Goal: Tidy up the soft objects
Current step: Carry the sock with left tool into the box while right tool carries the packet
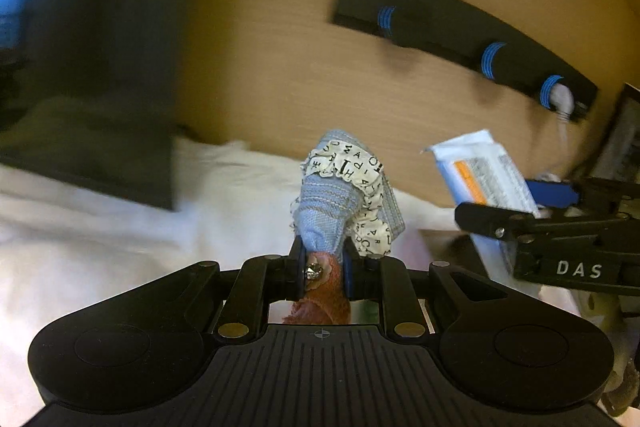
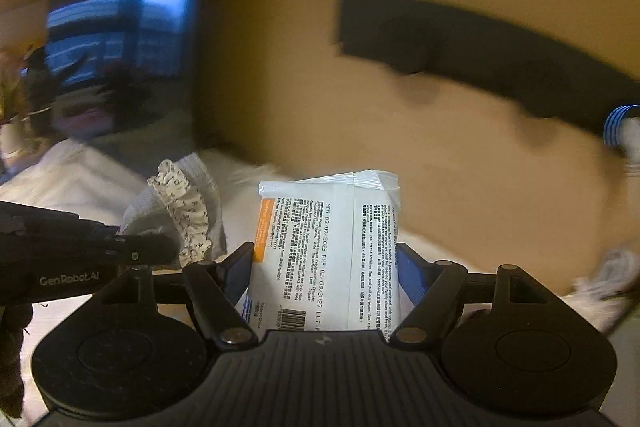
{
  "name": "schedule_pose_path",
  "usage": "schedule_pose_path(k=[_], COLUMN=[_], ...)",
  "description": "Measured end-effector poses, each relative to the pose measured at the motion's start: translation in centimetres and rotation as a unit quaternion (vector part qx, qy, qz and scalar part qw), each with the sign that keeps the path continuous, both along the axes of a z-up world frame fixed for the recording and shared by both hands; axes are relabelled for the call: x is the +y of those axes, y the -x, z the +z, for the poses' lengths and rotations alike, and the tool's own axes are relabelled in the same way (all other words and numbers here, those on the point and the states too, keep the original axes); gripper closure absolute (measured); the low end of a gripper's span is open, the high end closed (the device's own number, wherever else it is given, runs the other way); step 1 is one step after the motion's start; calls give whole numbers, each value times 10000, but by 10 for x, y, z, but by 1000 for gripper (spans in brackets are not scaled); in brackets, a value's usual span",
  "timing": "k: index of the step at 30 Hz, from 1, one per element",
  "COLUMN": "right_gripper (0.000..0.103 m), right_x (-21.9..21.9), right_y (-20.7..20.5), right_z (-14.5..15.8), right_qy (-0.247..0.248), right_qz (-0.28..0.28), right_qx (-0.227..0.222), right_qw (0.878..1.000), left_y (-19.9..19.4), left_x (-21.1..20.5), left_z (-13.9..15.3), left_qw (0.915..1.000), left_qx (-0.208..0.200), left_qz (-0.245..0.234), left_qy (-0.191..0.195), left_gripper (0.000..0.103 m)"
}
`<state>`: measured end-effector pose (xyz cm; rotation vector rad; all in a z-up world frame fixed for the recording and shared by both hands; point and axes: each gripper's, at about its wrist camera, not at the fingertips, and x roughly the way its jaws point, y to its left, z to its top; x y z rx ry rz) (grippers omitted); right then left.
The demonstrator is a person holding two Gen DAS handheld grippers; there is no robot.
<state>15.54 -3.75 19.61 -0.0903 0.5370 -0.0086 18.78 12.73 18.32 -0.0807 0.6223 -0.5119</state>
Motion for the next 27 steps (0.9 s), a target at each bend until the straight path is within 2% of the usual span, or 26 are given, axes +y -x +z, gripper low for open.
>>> schedule_pose_path(k=[4, 8, 15, 18, 20, 22, 24, 25, 27], right_gripper=[29, 29, 29, 29, 29, 29, 29, 29, 29], right_x=[-40, -79, -139, -163, -173, -181, -191, -197, -204], right_y=[14, 25, 41, 41, 39, 35, 32, 31, 34], right_z=[7, 12, 10, 3, -6, -15, -24, -28, -33], right_qy=[39, 20, 18, -75, -120, -152, -209, -249, -315], right_qz=[-490, -961, -1558, -1711, -1797, -1864, -1963, -2014, -2088], right_qx=[-79, -125, -65, 72, 207, 331, 448, 512, 615], right_qw=[9988, 9953, 9878, 9852, 9834, 9818, 9793, 9779, 9755], left_y=[-2, -6, -16, -33, -50, -62, -65, -65, -65], left_x=[-40, -84, -167, -204, -229, -251, -268, -273, -274], left_z=[-2, -11, -40, -58, -81, -112, -137, -146, -153], left_qw=[9983, 9931, 9777, 9703, 9584, 9445, 9379, 9360, 9397], left_qx=[76, 266, 842, 1292, 1887, 2245, 2279, 2221, 2076], left_qz=[-576, -1142, -1922, -2042, -2139, -2393, -2537, -2603, -2609], left_qy=[-30, 17, -31, 71, 65, -139, -633, -822, -766], left_gripper=[83, 83, 82, 81, 80, 78, 77, 77, 78])
